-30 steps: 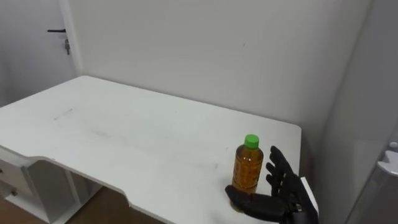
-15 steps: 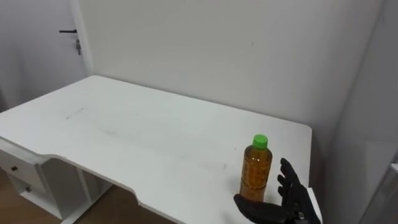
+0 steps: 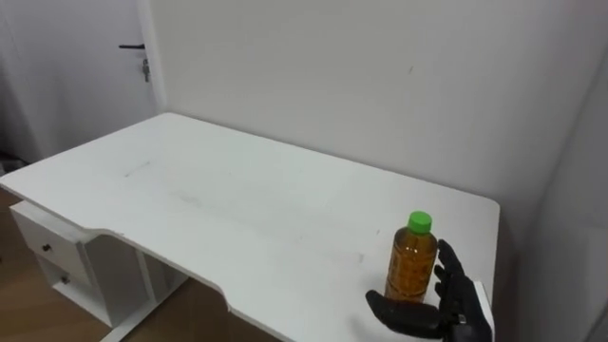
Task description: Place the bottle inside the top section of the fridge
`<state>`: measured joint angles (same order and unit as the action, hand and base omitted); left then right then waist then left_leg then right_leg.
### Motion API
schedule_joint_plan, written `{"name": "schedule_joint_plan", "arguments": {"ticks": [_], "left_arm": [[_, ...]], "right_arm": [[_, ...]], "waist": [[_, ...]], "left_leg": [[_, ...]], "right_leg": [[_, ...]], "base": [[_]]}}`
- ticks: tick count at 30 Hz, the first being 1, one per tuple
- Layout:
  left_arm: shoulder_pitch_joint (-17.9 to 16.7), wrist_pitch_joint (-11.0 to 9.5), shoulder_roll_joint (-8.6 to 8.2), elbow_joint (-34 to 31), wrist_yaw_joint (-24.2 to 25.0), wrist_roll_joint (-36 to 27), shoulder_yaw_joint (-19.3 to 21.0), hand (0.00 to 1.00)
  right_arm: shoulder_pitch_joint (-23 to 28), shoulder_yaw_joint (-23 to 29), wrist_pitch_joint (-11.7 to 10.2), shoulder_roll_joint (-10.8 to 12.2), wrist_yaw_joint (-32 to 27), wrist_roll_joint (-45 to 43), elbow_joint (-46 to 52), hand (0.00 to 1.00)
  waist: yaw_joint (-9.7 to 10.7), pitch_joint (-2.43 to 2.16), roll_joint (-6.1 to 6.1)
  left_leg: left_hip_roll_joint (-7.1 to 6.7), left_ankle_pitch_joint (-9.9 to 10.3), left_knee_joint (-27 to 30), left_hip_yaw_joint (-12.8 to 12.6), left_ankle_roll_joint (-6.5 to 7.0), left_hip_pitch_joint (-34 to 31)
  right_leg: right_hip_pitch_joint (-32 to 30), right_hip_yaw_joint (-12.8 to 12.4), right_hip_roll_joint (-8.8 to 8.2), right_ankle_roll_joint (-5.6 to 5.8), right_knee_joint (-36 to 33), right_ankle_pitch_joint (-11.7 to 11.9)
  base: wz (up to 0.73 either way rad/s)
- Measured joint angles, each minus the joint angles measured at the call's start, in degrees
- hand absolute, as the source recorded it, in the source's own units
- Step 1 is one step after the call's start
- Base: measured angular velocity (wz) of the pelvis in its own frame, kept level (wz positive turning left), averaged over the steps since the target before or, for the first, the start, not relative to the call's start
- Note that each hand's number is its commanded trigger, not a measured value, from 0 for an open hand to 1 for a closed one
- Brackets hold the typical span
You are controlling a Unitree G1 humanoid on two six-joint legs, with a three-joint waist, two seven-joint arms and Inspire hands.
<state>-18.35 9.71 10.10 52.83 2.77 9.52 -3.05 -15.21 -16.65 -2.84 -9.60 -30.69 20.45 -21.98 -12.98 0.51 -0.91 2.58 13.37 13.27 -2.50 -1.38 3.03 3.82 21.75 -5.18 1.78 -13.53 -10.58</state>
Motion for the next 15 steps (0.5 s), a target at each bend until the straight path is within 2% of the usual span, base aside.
{"name": "schedule_joint_plan", "arguments": {"ticks": [5, 12, 15], "left_arm": [[0.03, 0.01, 0.12, -0.01, -0.03, -0.75, 0.0, 0.0], [-0.17, 0.25, 0.33, -0.02, -0.16, -1.05, 0.17, 0.0], [-0.28, 0.25, 0.39, -0.09, -0.26, -1.08, 0.14, 0.0]], "right_arm": [[-0.48, 0.03, 0.42, -0.33, -0.62, -0.01, -0.51, 0.0], [-2.39, 0.13, 0.47, -1.14, -1.74, 0.08, -4.66, 0.0], [-4.78, 0.17, 0.48, -2.09, -2.24, 0.08, -7.5, 0.0]], "waist": [[-0.09, 0.4, -0.68], [-0.13, 0.13, -1.14], [-0.34, 0.34, -0.78]], "left_leg": [[-0.03, 0.0, 0.11, 0.15, 0.0, -0.51], [-0.22, -0.03, 0.39, 1.0, 0.03, -0.83], [-0.23, -0.04, 0.32, 1.18, 0.04, -0.43]], "right_leg": [[0.03, 0.36, -0.08, 0.04, 0.03, -0.07], [0.48, 1.03, -0.02, 0.06, 0.76, -0.07], [0.85, 1.17, -0.03, 0.11, 0.76, -0.1]], "base": [[0.05], [0.07], [0.02]]}}
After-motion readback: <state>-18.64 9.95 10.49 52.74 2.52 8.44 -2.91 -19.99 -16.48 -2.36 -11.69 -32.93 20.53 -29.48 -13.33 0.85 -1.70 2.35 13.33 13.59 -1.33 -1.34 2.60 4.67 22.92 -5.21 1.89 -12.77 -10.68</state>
